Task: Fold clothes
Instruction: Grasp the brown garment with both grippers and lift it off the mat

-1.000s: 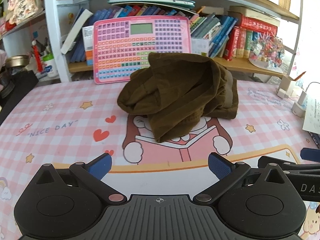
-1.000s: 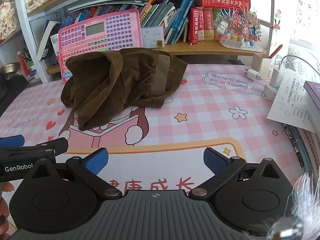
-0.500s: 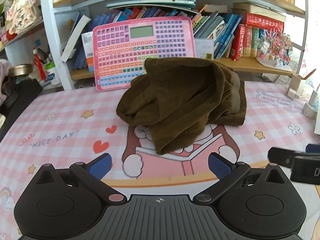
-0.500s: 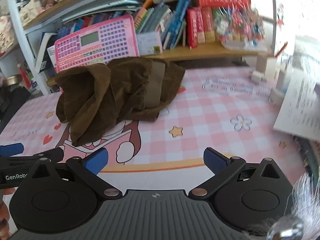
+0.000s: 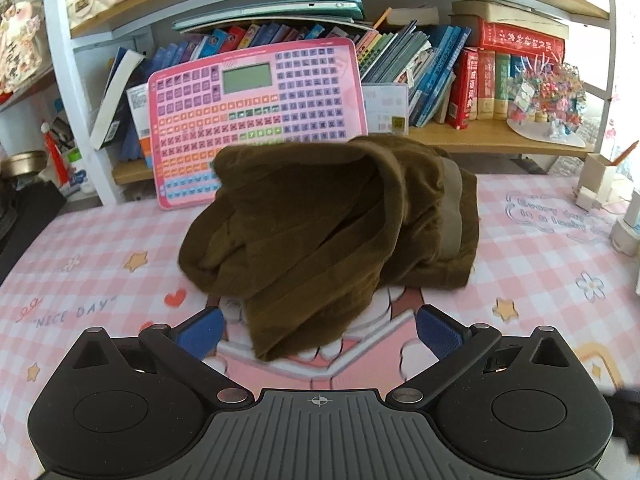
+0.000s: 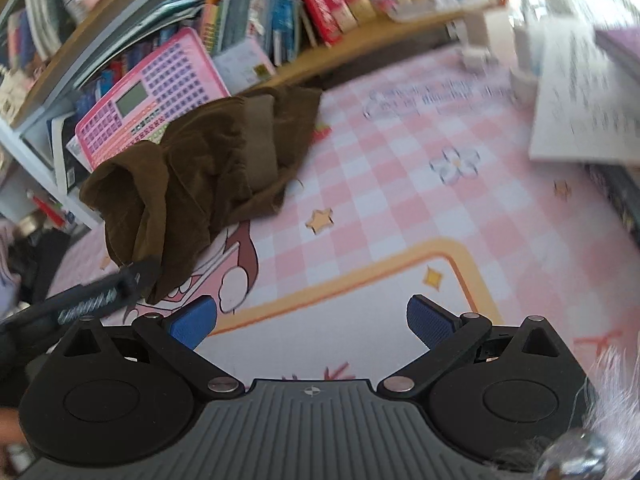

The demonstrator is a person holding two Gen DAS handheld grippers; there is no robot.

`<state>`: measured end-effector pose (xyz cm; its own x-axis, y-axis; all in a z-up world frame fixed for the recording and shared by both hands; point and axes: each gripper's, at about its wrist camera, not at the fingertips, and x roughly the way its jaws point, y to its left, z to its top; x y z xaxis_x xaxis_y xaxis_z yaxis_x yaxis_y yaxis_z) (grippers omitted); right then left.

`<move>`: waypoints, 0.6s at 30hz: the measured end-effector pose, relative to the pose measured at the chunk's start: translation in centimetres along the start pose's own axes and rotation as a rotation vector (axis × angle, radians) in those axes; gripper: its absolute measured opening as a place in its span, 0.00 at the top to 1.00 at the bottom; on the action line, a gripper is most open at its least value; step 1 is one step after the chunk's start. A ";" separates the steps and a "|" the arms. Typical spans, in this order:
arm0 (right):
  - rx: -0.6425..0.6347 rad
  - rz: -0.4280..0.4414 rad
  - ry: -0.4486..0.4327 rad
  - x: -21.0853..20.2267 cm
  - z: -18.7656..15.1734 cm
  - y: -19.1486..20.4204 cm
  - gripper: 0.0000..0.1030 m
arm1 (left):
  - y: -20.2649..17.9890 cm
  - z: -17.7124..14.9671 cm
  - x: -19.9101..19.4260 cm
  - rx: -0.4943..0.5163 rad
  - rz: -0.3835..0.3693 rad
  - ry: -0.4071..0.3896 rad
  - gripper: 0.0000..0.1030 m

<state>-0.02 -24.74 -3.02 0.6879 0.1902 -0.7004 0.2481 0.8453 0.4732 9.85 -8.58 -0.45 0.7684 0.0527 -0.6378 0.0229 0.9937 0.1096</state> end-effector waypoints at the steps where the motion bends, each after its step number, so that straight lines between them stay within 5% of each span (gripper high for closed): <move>1: 0.015 0.006 0.009 0.0 -0.1 -0.3 0.01 | -0.3 0.4 0.4 0.003 0.007 -0.004 0.00; 8: 0.112 0.074 0.038 -0.6 0.0 -1.7 0.03 | -1.2 2.7 3.7 0.014 0.098 -0.015 0.01; 10: 0.163 0.101 0.043 -0.8 0.1 -2.3 0.03 | -0.9 3.2 4.1 0.011 0.100 -0.025 0.21; 12: 0.214 0.126 0.049 -0.8 0.3 -3.0 0.03 | 0.2 3.7 3.9 0.005 0.068 -0.001 0.70; 14: 0.258 0.150 0.054 -0.8 0.4 -3.4 0.03 | 1.6 4.1 3.3 -0.041 0.011 0.014 0.94; 18: 0.391 0.243 0.091 -0.2 0.7 -4.1 0.03 | 4.0 4.8 -0.8 -0.081 -0.071 -0.032 0.97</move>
<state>-0.70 -28.56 -4.49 0.6997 0.4169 -0.5802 0.3376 0.5228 0.7828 12.40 -5.13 4.17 0.7867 -0.0199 -0.6170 0.0270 0.9996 0.0022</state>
